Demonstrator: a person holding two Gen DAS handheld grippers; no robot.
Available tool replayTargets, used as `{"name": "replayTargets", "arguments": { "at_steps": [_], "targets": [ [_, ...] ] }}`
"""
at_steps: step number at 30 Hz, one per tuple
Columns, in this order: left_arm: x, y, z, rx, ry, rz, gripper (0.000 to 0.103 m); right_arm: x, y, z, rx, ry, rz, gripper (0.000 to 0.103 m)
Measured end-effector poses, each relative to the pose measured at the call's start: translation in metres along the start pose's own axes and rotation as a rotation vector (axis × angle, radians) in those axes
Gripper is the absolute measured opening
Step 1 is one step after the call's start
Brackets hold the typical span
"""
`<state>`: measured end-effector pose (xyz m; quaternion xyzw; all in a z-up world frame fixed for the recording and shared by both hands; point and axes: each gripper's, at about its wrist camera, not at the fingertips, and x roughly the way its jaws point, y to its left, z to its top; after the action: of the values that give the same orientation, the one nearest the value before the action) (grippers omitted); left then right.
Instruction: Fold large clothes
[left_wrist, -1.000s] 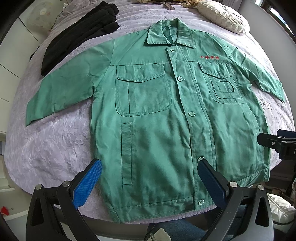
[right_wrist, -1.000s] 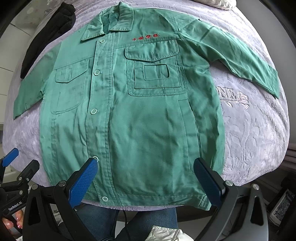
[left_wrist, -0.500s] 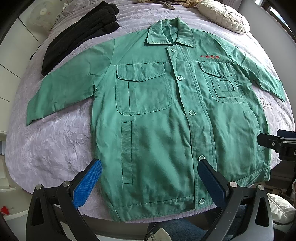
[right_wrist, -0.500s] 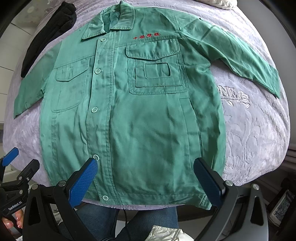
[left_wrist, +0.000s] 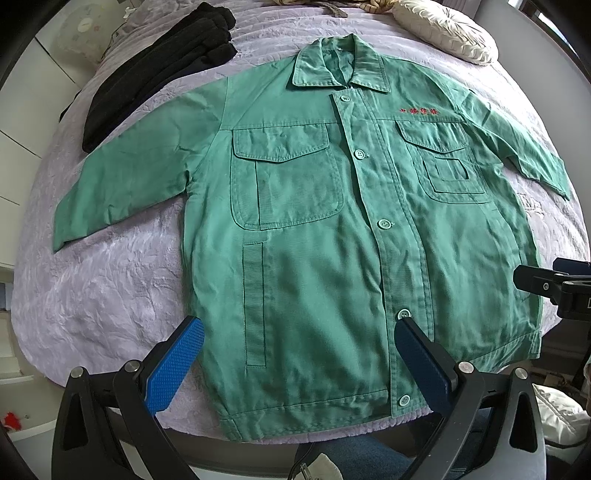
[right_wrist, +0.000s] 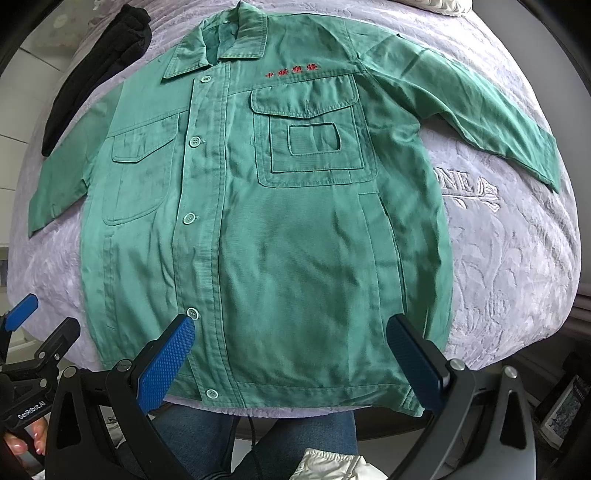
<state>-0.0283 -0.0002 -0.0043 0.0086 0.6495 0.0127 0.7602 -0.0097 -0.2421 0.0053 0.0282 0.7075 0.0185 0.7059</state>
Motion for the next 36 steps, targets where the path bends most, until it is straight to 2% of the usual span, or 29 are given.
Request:
{"name": "replayTargets", "arguments": {
  "at_steps": [5,10,15,18,20,24,27,30,33,36],
  "targets": [
    [0.004,0.0,-0.002,-0.008,0.02,0.013,0.103,0.003,-0.007,0.006,0.019,-0.001,0.026,0.103],
    [0.011,0.001,-0.002,-0.066,0.059,0.03,0.103,0.012,-0.023,0.015,0.04,0.017,0.05,0.103],
    [0.012,0.008,-0.002,-0.207,0.052,-0.01,0.103,0.015,-0.031,0.026,-0.022,0.023,0.106,0.103],
    [0.01,0.031,-0.001,-0.34,0.016,-0.051,0.103,0.019,-0.021,0.031,-0.089,0.025,0.137,0.103],
    [0.009,0.056,0.0,-0.433,-0.02,-0.071,0.103,0.023,-0.009,0.034,-0.138,0.032,0.134,0.103],
    [0.011,0.141,0.005,-0.594,-0.133,-0.097,0.103,0.03,0.025,0.045,-0.174,0.03,0.136,0.103],
    [0.027,0.221,0.018,-0.666,-0.204,-0.047,0.103,0.026,0.054,0.053,-0.148,-0.008,0.114,0.103],
    [0.051,0.294,0.03,-0.735,-0.267,-0.008,0.103,0.029,0.079,0.058,-0.114,-0.006,0.139,0.103],
    [0.085,0.357,0.041,-0.822,-0.281,-0.004,0.103,0.043,0.111,0.059,-0.133,0.021,0.096,0.103],
    [0.117,0.403,0.049,-0.904,-0.284,-0.017,0.103,0.06,0.133,0.058,-0.121,0.061,0.068,0.103]
  ]
}}
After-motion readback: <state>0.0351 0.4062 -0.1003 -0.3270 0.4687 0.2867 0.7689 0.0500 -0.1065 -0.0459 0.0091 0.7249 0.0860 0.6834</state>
